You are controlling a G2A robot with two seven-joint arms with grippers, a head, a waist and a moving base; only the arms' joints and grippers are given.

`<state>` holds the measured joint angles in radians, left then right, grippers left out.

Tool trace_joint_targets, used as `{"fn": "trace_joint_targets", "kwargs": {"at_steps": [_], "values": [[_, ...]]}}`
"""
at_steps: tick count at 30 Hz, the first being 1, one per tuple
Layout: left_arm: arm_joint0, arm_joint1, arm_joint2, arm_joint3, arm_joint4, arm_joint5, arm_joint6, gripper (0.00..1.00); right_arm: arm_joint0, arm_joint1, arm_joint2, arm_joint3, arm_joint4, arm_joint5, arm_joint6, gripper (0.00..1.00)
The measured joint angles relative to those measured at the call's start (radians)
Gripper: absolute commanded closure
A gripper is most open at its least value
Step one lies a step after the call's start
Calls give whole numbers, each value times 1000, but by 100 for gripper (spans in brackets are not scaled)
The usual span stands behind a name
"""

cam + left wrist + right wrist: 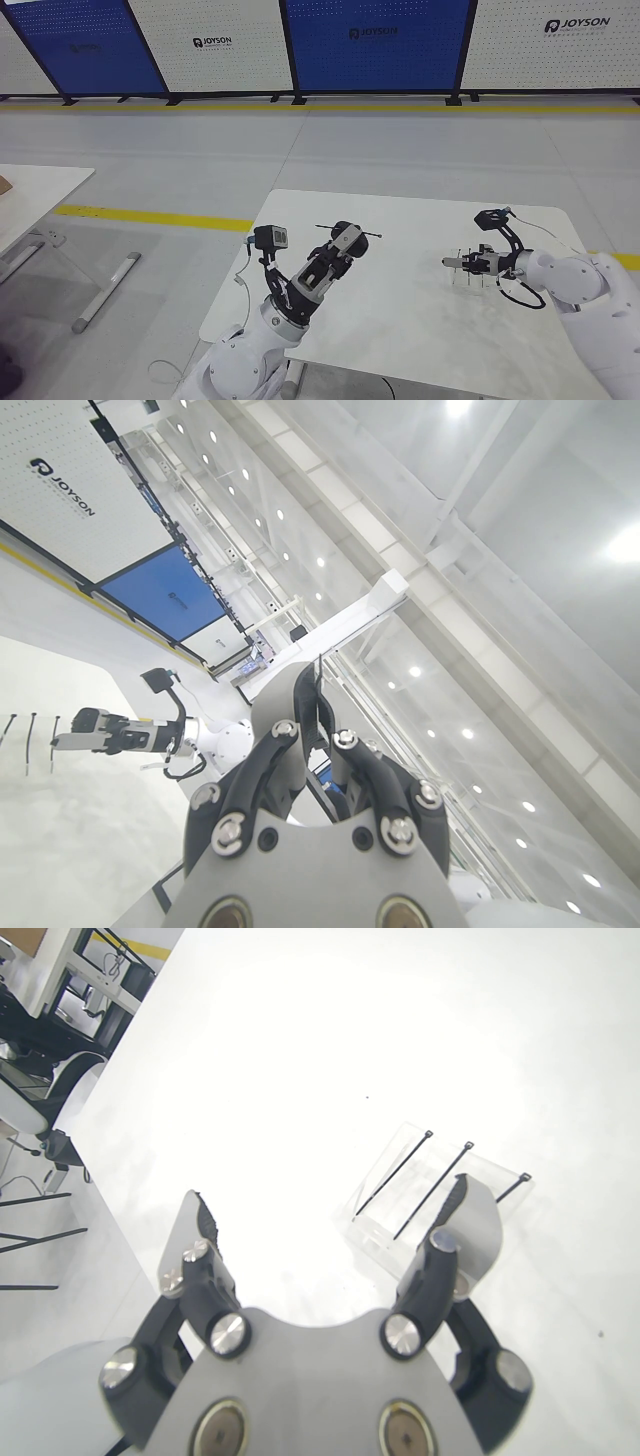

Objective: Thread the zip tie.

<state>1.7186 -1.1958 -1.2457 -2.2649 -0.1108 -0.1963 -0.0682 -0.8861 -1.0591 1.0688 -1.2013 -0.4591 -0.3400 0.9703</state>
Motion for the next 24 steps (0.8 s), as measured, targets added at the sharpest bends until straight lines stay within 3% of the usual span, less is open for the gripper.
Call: {"fn": "trace_joint_targets", "kwargs": {"at_steps": [5, 14, 20, 24], "values": [[-27, -1, 23, 75, 9, 48, -28, 100, 0, 0, 0, 0, 0, 0, 0, 0], [-80, -9, 67, 209, 63, 102, 1, 100, 0, 0, 0, 0, 0, 0, 0, 0], [-99, -12, 94, 274, 104, 130, 1, 100, 0, 0, 0, 0, 0, 0, 0, 0], [-101, -12, 95, 281, 109, 132, -2, 100, 0, 0, 0, 0, 0, 0, 0, 0]]}}
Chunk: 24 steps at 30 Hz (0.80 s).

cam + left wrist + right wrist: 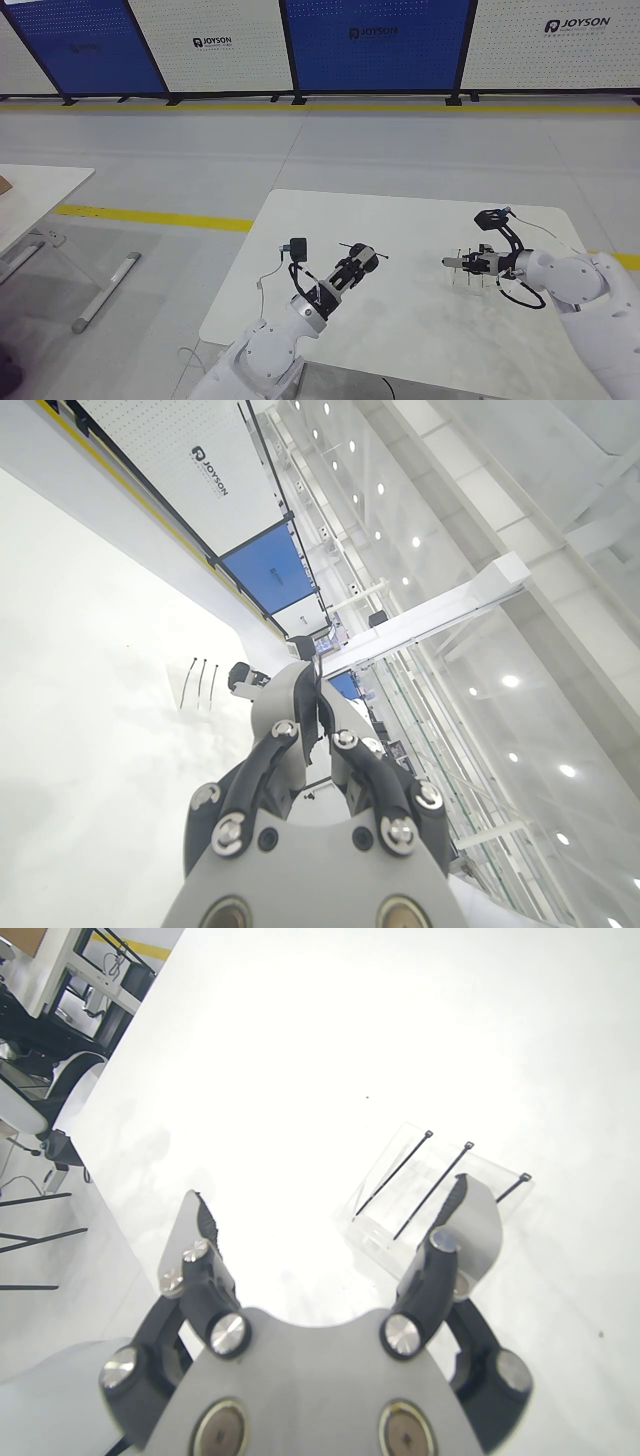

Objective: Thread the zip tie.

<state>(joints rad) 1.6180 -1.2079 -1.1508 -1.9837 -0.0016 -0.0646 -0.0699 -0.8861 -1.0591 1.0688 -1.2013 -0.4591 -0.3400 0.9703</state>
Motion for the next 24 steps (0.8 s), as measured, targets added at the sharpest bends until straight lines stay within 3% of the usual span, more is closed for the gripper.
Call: {"fn": "trace_joint_targets", "kwargs": {"at_steps": [12, 20, 24], "values": [[-2, -2, 8, -9, -17, -11, -5, 100, 0, 0, 0, 0, 0, 0, 0, 0], [46, 3, -8, -157, -16, -59, -6, 100, 0, 0, 0, 0, 0, 0, 0, 0], [60, 4, -18, -175, -10, -51, 12, 100, 0, 0, 0, 0, 0, 0, 0, 0]]}}
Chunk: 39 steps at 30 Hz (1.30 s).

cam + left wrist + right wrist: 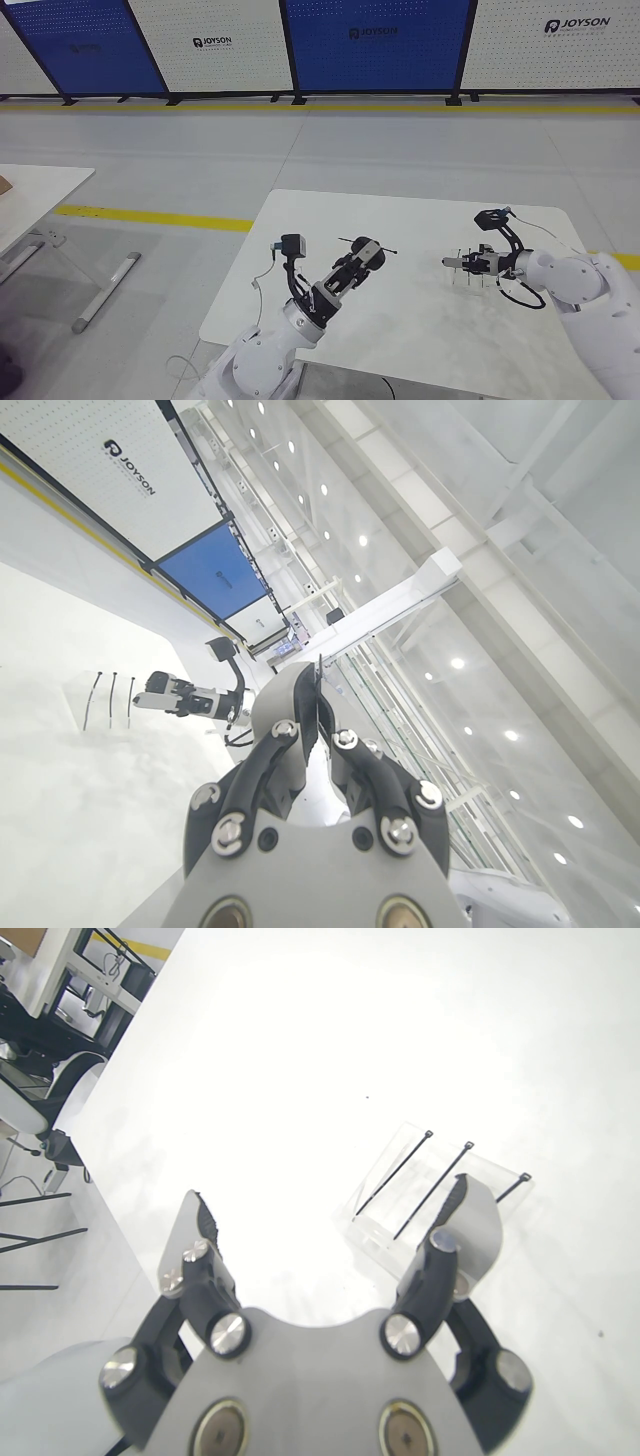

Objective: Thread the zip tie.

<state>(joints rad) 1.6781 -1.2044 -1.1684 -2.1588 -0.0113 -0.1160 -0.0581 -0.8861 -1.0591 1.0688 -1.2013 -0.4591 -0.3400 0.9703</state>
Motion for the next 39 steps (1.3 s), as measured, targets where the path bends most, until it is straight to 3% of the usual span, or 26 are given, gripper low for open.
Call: {"fn": "trace_joint_targets", "kwargs": {"at_steps": [12, 17, 19, 21, 26, 36, 39], "values": [[0, 0, 0, 1, 0, 1, 1, 100, 5, 5, 10, -21, -2, 15, 5, 0], [0, 0, 0, 1, 0, 1, 1, 100, 67, 30, 62, -83, 6, 100, 299, 0], [0, 0, 0, 1, 0, 1, 1, 100, 92, 34, 47, -84, 22, 126, 417, 0], [0, 0, 0, 1, 0, 1, 1, 100, 128, 36, -10, -55, 47, 132, 486, 0], [0, 0, 0, 1, 0, 1, 1, 100, 235, 29, -176, 63, 161, 102, 417, 0], [0, 0, 0, 1, 0, 1, 1, 100, 232, 29, -168, 59, 159, 102, 420, 0], [0, 0, 0, 1, 0, 1, 1, 100, 211, 26, -171, 65, 167, 124, 380, 0]]}}
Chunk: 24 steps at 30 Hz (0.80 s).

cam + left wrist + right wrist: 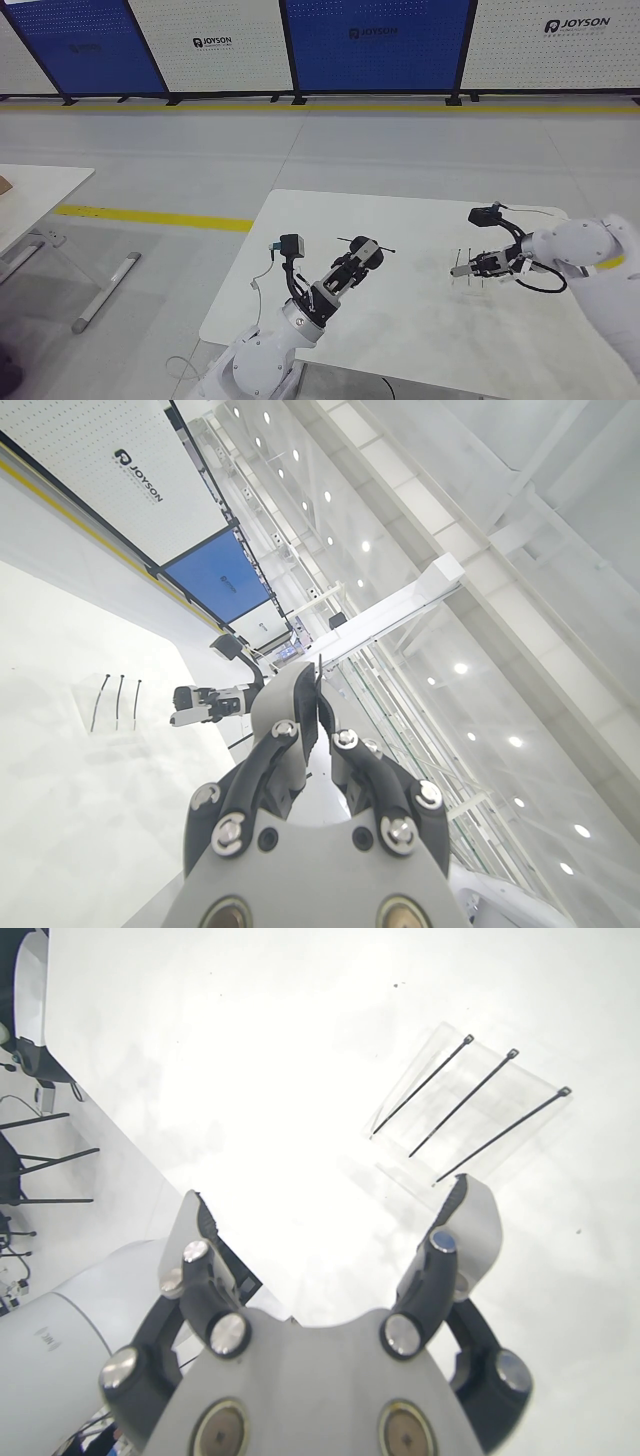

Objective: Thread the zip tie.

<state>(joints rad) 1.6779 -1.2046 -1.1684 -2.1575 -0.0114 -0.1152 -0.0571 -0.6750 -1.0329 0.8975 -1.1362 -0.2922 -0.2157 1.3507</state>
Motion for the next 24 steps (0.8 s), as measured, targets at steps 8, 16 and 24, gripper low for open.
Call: {"fn": "trace_joint_targets", "kwargs": {"at_steps": [8, 16, 24], "values": [[0, 0, 0, 0, 0, 0, 0, 100, 15, -34, -51, 75, 10, 92, -152, 0], [0, 0, 0, 0, 0, 0, 0, 100, 17, -35, -54, 79, 9, 92, -152, 0], [0, 0, 0, 0, 0, 0, 0, 100, -1, -53, -85, 34, -104, 383, -308, 0]]}}
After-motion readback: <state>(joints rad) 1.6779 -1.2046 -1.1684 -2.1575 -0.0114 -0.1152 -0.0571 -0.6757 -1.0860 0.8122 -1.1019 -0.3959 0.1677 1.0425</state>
